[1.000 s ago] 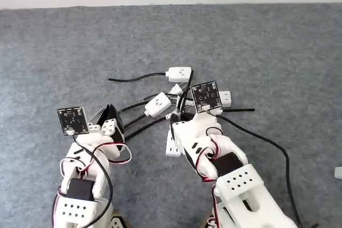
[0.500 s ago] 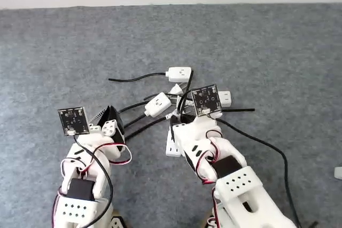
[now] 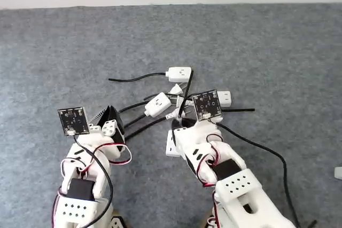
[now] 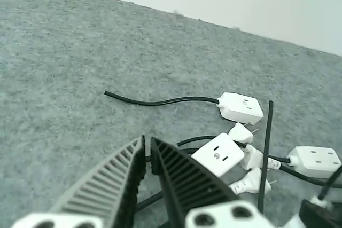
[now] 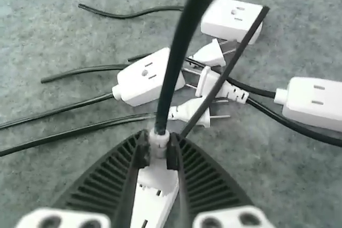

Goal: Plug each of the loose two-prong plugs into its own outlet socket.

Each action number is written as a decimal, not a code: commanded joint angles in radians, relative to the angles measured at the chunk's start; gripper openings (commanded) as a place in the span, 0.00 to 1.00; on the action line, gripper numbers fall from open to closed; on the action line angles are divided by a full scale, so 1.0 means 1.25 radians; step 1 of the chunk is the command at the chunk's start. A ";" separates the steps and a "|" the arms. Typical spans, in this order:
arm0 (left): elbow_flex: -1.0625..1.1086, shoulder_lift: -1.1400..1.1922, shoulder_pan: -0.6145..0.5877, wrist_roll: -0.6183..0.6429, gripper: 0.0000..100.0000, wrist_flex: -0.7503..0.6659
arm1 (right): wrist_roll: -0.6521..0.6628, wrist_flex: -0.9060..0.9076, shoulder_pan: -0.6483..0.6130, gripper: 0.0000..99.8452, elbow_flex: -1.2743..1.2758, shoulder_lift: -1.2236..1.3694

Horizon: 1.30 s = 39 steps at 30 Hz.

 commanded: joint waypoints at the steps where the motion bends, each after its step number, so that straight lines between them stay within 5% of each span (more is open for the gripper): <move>1: -0.008 0.002 -0.002 0.002 0.01 -0.023 | -0.004 -0.004 -0.023 0.01 -0.001 -0.008; 7: -0.008 0.002 -0.002 0.002 0.01 -0.023 | 0.032 -0.012 0.001 0.01 0.000 -0.009; 12: -0.008 0.002 -0.002 0.001 0.01 -0.023 | 0.000 -0.040 -0.075 0.01 0.025 -0.007; 23: -0.008 0.002 -0.002 0.001 0.01 -0.022 | -0.005 -0.257 -0.061 0.01 0.112 -0.008; 27: -0.008 0.002 -0.002 0.001 0.01 -0.022 | -0.081 -0.249 -0.029 0.01 0.070 -0.001; 39: -0.009 0.004 0.002 0.002 0.01 -0.014 | -0.088 -0.186 -0.010 0.01 0.053 -0.008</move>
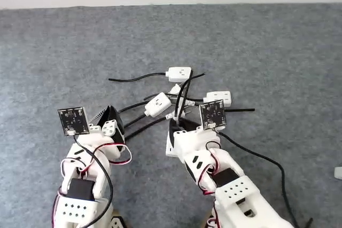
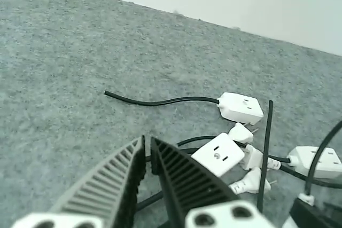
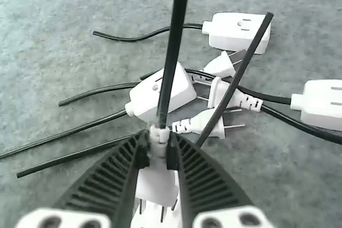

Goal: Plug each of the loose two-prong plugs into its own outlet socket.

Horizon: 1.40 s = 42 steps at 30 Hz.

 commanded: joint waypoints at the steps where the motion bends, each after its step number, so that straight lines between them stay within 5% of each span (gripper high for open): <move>1: -0.014 0.004 0.005 0.002 0.01 0.001 | -0.007 0.100 0.009 0.01 -0.096 -0.007; 4: -0.034 0.005 0.005 0.002 0.01 0.033 | 0.010 0.306 0.008 0.01 -0.199 -0.007; 9: -0.087 0.091 0.011 -0.006 0.01 0.055 | 0.205 0.569 0.007 0.01 -0.341 -0.008; 20: -0.499 0.808 0.007 -0.098 0.01 0.075 | 0.206 0.682 0.002 0.01 -0.453 -0.008; 28: -0.727 1.128 0.012 -0.110 0.01 0.091 | 0.233 0.811 -0.133 0.01 -0.577 -0.008; 34: -0.796 1.183 0.104 -0.212 0.01 0.174 | 0.296 0.816 -0.234 0.01 -0.573 -0.008; 42: -0.689 1.021 0.191 -0.358 0.01 0.169 | 0.361 0.808 -0.235 0.01 -0.544 -0.008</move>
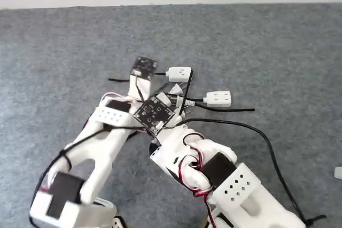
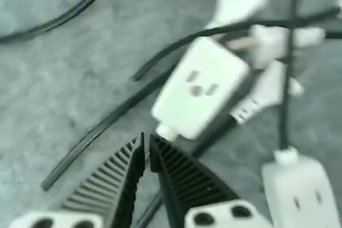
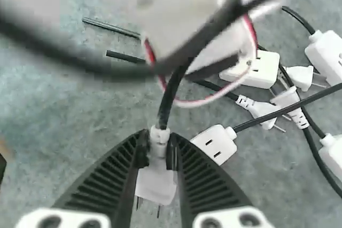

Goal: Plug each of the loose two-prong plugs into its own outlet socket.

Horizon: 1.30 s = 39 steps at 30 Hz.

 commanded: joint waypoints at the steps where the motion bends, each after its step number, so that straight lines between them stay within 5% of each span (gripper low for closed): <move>1: 0.044 -0.118 0.047 -0.064 0.01 0.001 | 0.025 0.004 -0.006 0.01 -0.017 -0.008; 11: 0.201 -0.314 0.037 -0.183 0.01 -0.026 | 0.065 0.018 -0.064 0.01 0.009 -0.007; 23: 0.296 -0.504 0.054 -0.077 0.01 -0.059 | 0.060 0.012 -0.066 0.01 0.009 -0.028; 27: 0.364 -0.519 0.037 0.037 0.01 -0.179 | 0.012 0.004 -0.031 0.01 0.009 -0.052; 32: 0.470 -0.543 -0.110 0.156 0.01 -0.425 | -0.139 -0.068 0.094 0.01 0.016 -0.068; 39: 0.605 -0.557 -0.231 0.275 0.01 -0.684 | -0.338 -0.392 0.166 0.01 0.216 -0.051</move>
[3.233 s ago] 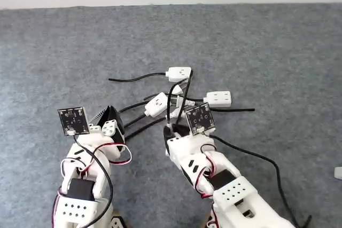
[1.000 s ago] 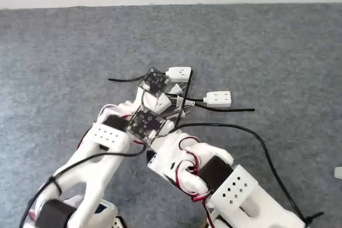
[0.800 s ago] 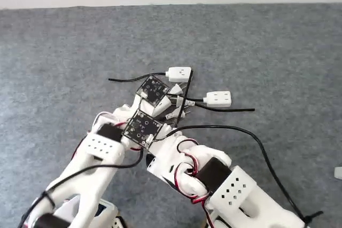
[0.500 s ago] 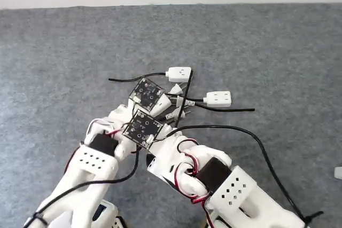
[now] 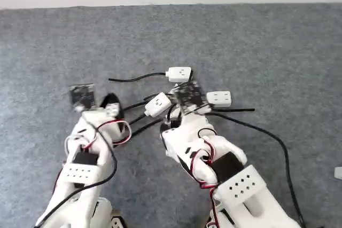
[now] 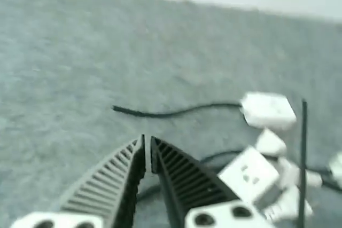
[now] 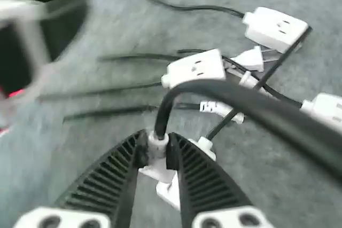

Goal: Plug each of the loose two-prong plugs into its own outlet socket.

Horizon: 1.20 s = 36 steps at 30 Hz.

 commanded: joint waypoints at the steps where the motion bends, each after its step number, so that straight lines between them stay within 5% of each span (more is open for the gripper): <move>1: 0.045 -0.017 -0.039 0.036 0.01 -0.126 | -0.068 -0.186 0.018 0.01 0.076 0.002; 10: 0.056 -0.017 -0.137 0.058 0.01 -0.156 | -0.083 -0.247 0.069 0.01 0.099 0.085; 36: 0.057 -0.017 -0.139 0.054 0.01 -0.157 | -0.054 -0.252 0.117 0.01 0.115 0.141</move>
